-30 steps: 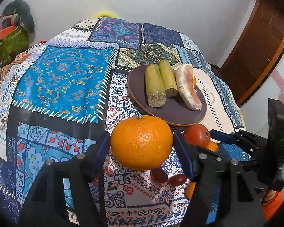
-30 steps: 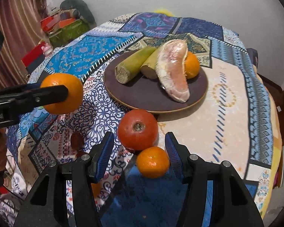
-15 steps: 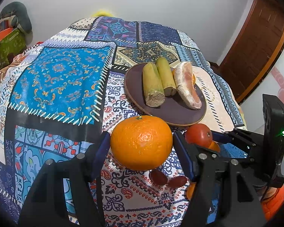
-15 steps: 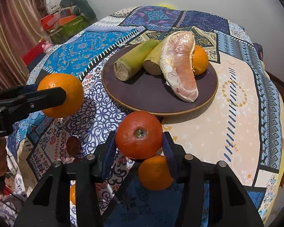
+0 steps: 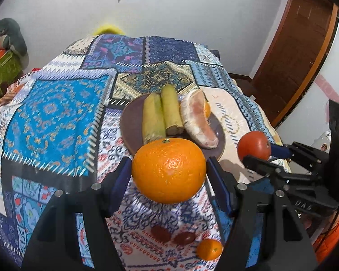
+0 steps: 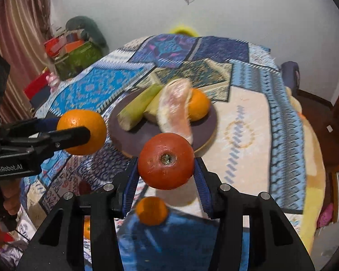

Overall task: Organize fruits
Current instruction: 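Lower the large orange onto the plate with the left tool while the right tool sets the tomato there, then grasp a small mandarin with the right tool while the left tool grasps another mandarin, then carry the mandarin onto the plate with the right tool while the left tool places its mandarin there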

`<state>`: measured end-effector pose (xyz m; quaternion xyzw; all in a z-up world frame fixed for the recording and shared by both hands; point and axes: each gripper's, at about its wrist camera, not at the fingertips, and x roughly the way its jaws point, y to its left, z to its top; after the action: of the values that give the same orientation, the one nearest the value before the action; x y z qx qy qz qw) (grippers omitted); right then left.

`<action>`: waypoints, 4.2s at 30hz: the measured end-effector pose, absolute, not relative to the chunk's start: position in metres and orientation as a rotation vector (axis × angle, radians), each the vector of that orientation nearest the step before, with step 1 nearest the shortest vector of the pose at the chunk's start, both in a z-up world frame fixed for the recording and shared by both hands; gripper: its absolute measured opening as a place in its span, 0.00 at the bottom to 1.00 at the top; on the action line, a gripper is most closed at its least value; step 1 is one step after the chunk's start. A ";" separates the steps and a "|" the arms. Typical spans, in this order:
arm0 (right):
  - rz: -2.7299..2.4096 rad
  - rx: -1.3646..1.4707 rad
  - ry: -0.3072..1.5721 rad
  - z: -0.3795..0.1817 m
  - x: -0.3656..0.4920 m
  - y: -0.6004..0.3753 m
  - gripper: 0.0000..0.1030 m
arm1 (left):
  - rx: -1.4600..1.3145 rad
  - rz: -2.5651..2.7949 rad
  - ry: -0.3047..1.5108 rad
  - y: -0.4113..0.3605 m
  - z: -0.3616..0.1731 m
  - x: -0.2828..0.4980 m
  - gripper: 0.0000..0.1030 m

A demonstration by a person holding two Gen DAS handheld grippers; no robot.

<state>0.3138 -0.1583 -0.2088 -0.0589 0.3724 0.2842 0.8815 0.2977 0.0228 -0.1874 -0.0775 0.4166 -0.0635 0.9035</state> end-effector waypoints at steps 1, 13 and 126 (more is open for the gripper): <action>0.581 -0.121 0.767 -0.206 0.317 -0.163 0.43 | -0.157 -0.135 0.859 0.020 -0.187 0.301 0.65; 0.540 -0.082 0.736 -0.198 0.347 -0.183 0.43 | -0.122 -0.179 0.880 -0.008 -0.201 0.339 0.65; 0.594 -0.094 0.788 -0.208 0.251 -0.187 0.34 | -0.057 -0.248 1.056 -0.036 -0.238 0.213 0.47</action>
<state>0.2511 -0.1875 -0.2080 -0.0450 0.3783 0.2849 0.8796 0.2132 -0.0356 -0.2378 -0.0272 0.5023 -0.1179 0.8562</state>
